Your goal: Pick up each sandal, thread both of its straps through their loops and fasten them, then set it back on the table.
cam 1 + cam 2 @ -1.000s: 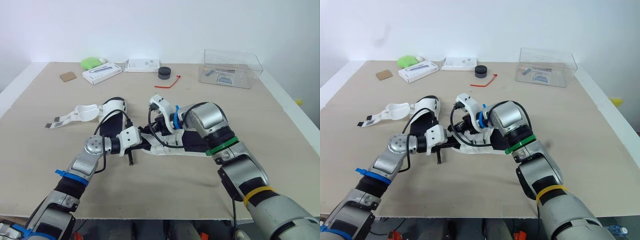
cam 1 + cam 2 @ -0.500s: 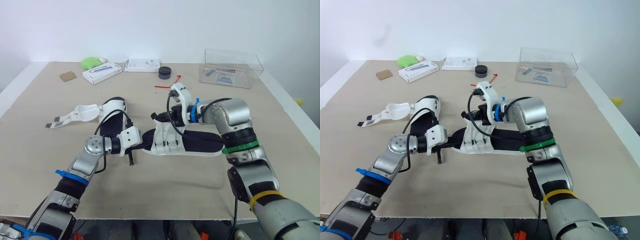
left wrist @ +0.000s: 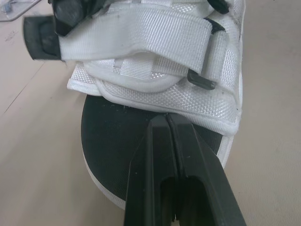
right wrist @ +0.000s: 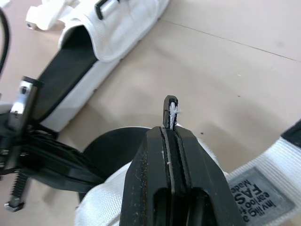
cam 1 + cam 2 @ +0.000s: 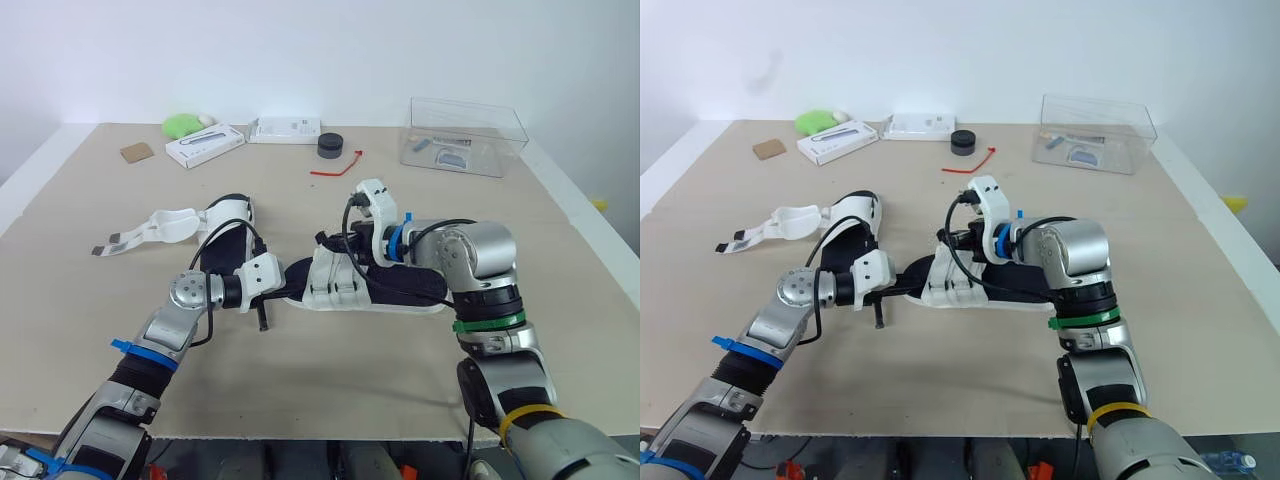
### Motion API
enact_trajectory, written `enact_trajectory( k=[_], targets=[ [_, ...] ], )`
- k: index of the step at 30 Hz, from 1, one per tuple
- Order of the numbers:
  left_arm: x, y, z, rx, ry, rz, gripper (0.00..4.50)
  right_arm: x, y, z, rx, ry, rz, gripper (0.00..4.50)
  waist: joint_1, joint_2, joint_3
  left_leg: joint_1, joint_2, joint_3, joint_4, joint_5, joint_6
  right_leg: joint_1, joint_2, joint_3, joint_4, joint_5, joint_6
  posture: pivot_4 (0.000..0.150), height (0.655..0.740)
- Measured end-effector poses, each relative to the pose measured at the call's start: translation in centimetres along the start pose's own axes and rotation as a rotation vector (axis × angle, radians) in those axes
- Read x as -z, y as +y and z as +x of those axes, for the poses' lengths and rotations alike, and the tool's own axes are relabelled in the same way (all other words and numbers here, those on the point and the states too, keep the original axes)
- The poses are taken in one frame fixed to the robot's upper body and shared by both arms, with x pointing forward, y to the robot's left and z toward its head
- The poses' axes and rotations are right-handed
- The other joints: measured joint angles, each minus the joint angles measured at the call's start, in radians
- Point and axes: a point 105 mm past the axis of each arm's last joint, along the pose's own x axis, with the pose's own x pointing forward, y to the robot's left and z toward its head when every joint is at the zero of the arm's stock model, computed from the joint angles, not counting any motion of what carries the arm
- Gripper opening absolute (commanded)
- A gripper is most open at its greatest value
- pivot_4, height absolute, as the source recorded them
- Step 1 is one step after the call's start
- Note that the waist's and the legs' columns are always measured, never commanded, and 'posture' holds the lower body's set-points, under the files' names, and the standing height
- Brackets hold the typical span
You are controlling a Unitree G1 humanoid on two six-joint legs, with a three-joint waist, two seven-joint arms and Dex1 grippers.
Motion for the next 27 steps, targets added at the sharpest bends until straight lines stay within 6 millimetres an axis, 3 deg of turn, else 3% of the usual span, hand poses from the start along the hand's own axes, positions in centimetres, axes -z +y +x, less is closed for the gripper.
enact_trajectory(
  k=[7,8,11,12,14,17,19,21,22,24,25,27],
  targets=[
    [0.0,-0.2,0.0,-0.005,0.002,-0.003,0.00,0.2,-0.1,0.3,0.022,-0.004,-0.142,0.05,0.000,0.000,0.000,0.000,-0.001,0.000,0.000,0.000,0.000,0.000,0.000,0.000,0.000,-0.001,0.001,0.150,0.7400],
    [0.0,-0.2,0.0,-0.006,0.002,-0.003,0.00,0.1,0.0,0.3,0.022,-0.008,-0.174,0.68,0.000,0.000,0.000,0.000,-0.001,0.000,0.000,0.000,0.000,0.000,0.000,0.000,0.000,-0.001,0.002,0.150,0.7400],
    [0.0,-0.2,0.0,-0.005,0.001,-0.002,0.00,-0.4,-1.0,-0.4,0.078,-0.024,-0.273,1.90,0.000,0.000,0.000,0.000,-0.002,0.000,0.000,0.000,0.000,0.000,0.000,0.000,0.000,-0.002,0.003,0.150,0.7400],
    [-0.1,-0.3,0.0,-0.005,0.000,0.001,0.00,-0.6,-1.7,-0.9,0.113,-0.030,-0.331,2.61,-0.001,0.000,0.000,-0.001,-0.002,0.000,-0.001,-0.001,0.001,0.000,0.000,0.000,0.000,-0.002,0.003,0.150,0.7400],
    [-0.1,-0.3,-0.1,-0.003,0.000,0.005,0.00,-1.0,-2.0,-1.3,0.130,-0.038,-0.392,3.09,-0.002,0.000,0.000,-0.001,-0.002,0.001,-0.001,-0.001,0.002,-0.001,0.000,0.001,0.000,-0.003,0.003,0.150,0.7400],
    [-0.2,-0.2,-0.1,-0.002,0.000,0.006,0.00,-2.1,-1.4,-1.6,0.120,-0.092,-0.471,4.44,-0.002,0.000,0.000,-0.001,-0.002,0.000,-0.001,-0.001,0.002,-0.001,0.000,0.000,0.000,-0.003,0.003,0.150,0.7400],
    [-0.2,-0.2,0.0,-0.003,-0.001,0.007,0.00,-3.3,-0.7,-1.7,0.102,-0.135,-0.502,4.44,-0.002,0.000,0.000,-0.001,-0.002,0.000,-0.001,-0.001,0.002,-0.001,0.000,0.001,0.000,-0.003,0.003,0.150,0.7400],
    [-0.2,-0.2,0.0,-0.003,-0.001,0.008,0.00,-4.3,0.2,-1.7,0.076,-0.175,-0.510,4.00,-0.002,0.000,0.000,-0.001,-0.002,0.000,-0.001,-0.001,0.002,-0.001,-0.001,0.000,0.000,-0.003,0.003,0.150,0.7400],
    [-0.2,-0.2,0.0,-0.002,-0.001,0.009,0.00,-4.5,0.6,-1.6,0.057,-0.189,-0.503,4.00,-0.002,0.000,0.000,-0.001,-0.002,0.000,-0.001,-0.001,0.002,-0.001,-0.001,0.000,0.000,-0.003,0.003,0.150,0.7400],
    [-0.3,-0.1,0.0,0.000,-0.002,0.010,0.00,-4.9,2.8,-1.1,-0.043,-0.222,-0.455,3.02,-0.001,0.000,0.000,-0.002,-0.002,-0.001,-0.001,-0.001,0.002,-0.001,-0.001,0.000,0.000,-0.002,0.002,0.150,0.7400],
    [-0.3,-0.1,0.0,0.000,-0.002,0.010,0.00,-4.8,3.2,-0.9,-0.062,-0.222,-0.449,2.71,-0.001,0.000,0.000,-0.002,-0.002,-0.001,-0.001,-0.001,0.002,-0.001,-0.002,0.000,0.000,-0.001,0.000,0.150,0.7400],
    [-0.3,-0.2,0.1,0.002,-0.004,0.009,0.00,-4.1,4.2,-0.4,-0.122,-0.195,-0.428,1.66,0.000,0.000,0.000,-0.002,-0.002,-0.002,-0.001,-0.001,0.002,-0.001,-0.002,0.000,0.000,0.000,-0.002,0.150,0.7400]
  ],
)
